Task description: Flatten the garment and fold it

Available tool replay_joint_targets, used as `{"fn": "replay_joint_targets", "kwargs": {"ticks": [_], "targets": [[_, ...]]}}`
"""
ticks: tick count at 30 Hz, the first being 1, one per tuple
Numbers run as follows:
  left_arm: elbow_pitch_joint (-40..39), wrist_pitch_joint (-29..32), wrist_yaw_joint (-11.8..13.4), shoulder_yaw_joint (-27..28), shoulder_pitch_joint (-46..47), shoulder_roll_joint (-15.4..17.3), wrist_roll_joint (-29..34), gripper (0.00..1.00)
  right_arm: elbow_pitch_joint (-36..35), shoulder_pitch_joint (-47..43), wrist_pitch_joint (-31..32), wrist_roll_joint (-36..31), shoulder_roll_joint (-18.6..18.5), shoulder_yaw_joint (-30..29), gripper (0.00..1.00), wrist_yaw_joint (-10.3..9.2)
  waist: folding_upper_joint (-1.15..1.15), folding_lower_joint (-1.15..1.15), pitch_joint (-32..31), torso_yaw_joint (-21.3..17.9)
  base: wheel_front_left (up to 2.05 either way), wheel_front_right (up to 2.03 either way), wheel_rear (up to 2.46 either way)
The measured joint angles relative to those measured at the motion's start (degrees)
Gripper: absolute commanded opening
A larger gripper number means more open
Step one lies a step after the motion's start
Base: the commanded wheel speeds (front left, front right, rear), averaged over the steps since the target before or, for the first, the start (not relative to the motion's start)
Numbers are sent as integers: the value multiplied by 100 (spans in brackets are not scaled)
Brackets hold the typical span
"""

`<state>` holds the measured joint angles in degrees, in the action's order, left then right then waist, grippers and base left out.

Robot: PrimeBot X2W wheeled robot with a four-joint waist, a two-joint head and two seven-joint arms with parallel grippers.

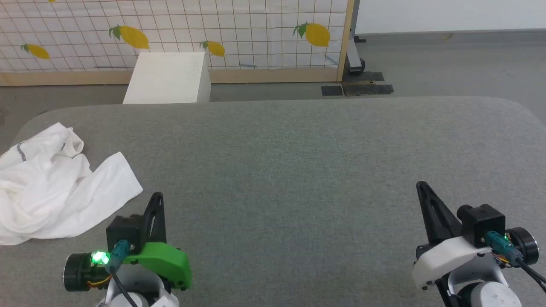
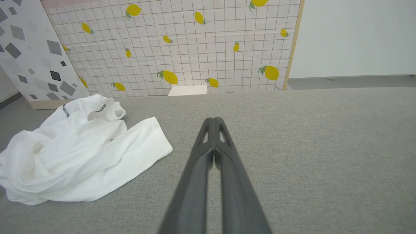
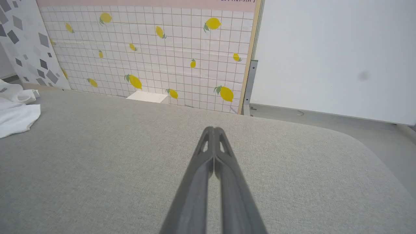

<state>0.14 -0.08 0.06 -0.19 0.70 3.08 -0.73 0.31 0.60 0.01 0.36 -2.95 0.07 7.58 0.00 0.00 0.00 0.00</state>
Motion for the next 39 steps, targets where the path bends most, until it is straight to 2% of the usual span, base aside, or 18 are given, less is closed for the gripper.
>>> {"fn": "replay_joint_targets", "kwargs": {"ticks": [24,25,39], "targets": [[0,0,0,0,0,0,0,0,0,0,0,0,0,0,0,0,0,0,0,0,0,0,0],[1,0,0,-3,1,1,-8,100,2,1,0,2,0,1,100,0,0,0,0,0,0,0,0],[94,-86,19,-89,5,1,-86,100,43,1,-54,21,-1,-25,100,0,0,0,-17,60,0,0,0]]}}
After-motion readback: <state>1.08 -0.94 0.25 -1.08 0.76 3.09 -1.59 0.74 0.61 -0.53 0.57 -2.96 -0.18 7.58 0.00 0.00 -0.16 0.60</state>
